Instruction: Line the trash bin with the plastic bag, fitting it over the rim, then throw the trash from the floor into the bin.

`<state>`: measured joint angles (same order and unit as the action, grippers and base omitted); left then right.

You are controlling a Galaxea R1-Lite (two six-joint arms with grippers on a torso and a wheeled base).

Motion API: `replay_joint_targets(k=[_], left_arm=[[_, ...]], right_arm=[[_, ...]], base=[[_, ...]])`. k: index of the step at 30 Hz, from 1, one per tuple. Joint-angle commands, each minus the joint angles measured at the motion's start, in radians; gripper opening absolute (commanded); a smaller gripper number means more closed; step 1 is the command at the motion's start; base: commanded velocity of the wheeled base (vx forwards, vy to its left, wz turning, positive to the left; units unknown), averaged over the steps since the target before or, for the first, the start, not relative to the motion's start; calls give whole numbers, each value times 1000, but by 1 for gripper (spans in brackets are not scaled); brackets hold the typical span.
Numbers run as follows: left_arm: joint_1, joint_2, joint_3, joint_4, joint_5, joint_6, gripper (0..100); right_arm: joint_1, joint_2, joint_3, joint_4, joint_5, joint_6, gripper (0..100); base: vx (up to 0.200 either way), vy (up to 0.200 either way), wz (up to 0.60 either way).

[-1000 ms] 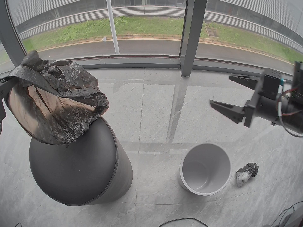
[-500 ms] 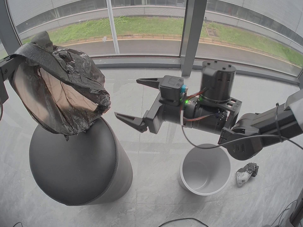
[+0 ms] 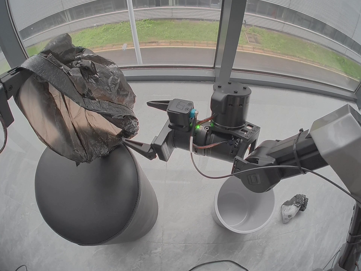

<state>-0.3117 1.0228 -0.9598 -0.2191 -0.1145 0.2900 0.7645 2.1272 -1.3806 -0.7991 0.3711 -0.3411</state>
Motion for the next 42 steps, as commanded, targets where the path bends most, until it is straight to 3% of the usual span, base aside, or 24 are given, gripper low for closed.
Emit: replay_joint_targets(k=[1,19,40,41,42], left_arm=[[-52,-6,26,-23,1,0,0],[-133,-4,36,-25,-17,12,0],[-182,37,-20,-45,-60,8,0],[-185,34,-25,-45,-60,6,0],[-188,31,-27,-45,-59,6,0]], right_arm=[[-4,63,9,-3,22,7,100],[-60,158,-109,-97,22,14,100],[-24,145,-113,-146,26,66,100],[-24,146,-113,-147,26,66,0],[-24,146,-113,-152,26,66,0]], base=[[0,0,0],[0,0,0],[0,0,0],[0,0,0],[0,0,0]])
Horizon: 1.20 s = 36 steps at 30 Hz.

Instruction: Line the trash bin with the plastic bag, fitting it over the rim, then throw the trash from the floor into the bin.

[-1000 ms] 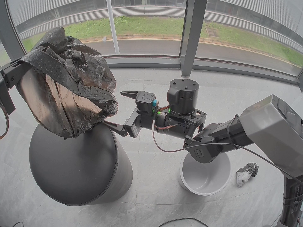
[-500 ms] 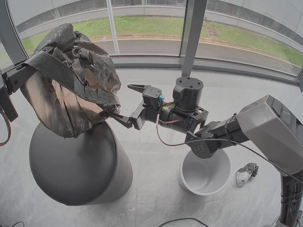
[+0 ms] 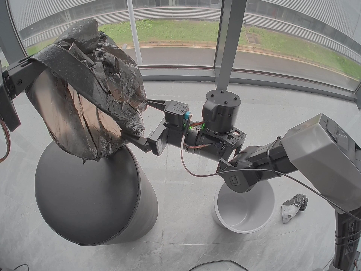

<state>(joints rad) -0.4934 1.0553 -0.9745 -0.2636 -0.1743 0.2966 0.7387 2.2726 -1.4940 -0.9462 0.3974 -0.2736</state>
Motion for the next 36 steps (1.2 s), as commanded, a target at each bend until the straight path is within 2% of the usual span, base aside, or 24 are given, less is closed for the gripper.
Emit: replay_joint_targets(k=[1,11,15,21,22,25,26,28,33,36], left_arm=[[-8,-3,-15,0,1,-1,0],[-8,-8,-33,-3,10,-4,0],[-2,-8,-29,3,16,-13,0],[9,35,-23,18,1,-134,0],[9,64,-23,17,-16,-182,0],[22,141,-23,12,-76,-297,0],[22,141,-23,12,-76,-297,0],[52,233,-21,0,-159,-382,0],[141,380,-21,-26,-330,-401,0],[151,450,-18,-51,-373,-401,0]], right_arm=[[2,2,0,-8,0,1,0],[2,-13,17,-42,-8,1,0],[-1,-80,84,-48,-5,1,0],[-5,-396,408,20,-2,97,0],[-7,-502,502,76,-2,139,0],[-9,-703,643,237,-3,220,0],[-9,-703,643,237,-3,220,0],[-1,-851,699,397,-8,278,0],[18,-953,695,561,-15,307,0],[34,-979,696,603,-42,324,0]], base=[[0,0,0],[0,0,0],[0,0,0],[0,0,0],[0,0,0],[0,0,0],[0,0,0],[0,0,0],[0,0,0],[0,0,0]])
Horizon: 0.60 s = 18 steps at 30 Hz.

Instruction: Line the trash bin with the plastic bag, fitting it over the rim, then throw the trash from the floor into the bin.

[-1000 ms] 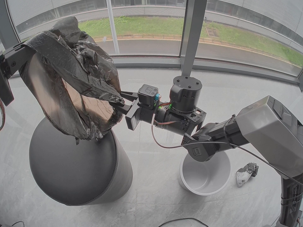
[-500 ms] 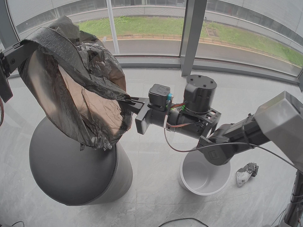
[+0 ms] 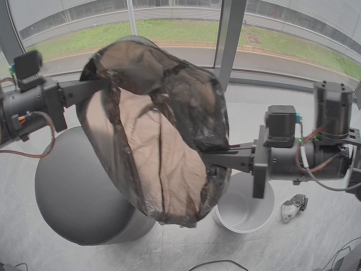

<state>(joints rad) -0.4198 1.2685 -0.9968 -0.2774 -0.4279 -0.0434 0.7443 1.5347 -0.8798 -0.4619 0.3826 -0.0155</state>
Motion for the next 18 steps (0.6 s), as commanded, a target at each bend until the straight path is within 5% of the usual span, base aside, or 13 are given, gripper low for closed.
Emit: replay_joint_targets(k=[1,13,18], left_arm=[[73,261,7,-46,-132,-62,0],[18,465,90,-264,-276,-96,0],[9,529,95,-353,-282,-139,0]], right_arm=[[38,-251,90,134,-39,77,0],[30,-225,246,155,-50,115,0],[26,-223,268,157,-48,115,0]], base=[[0,0,0],[0,0,0],[-120,-200,0]])
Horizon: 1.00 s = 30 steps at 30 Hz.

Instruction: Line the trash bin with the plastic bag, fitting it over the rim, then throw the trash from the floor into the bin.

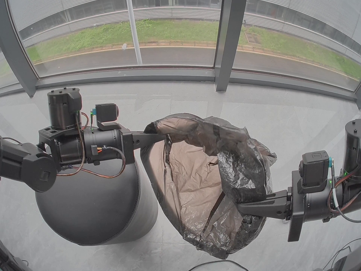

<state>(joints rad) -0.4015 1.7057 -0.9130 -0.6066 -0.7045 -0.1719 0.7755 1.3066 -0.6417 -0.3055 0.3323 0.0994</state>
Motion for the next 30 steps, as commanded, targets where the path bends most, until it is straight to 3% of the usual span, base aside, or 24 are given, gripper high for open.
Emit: replay_joint_targets(k=[1,13,22,30], left_arm=[[-10,92,11,-24,-6,-11,0],[-34,155,23,-70,-10,-9,0],[-34,164,63,-76,-36,-12,0],[-25,181,183,-140,-38,-23,0]], right_arm=[[-5,5,30,0,2,0,0],[-10,3,129,-1,8,2,0],[-68,42,139,3,10,0,0],[-148,146,122,-6,16,-7,0]], base=[[0,-200,0],[0,-200,0],[0,-200,0],[0,0,0]])
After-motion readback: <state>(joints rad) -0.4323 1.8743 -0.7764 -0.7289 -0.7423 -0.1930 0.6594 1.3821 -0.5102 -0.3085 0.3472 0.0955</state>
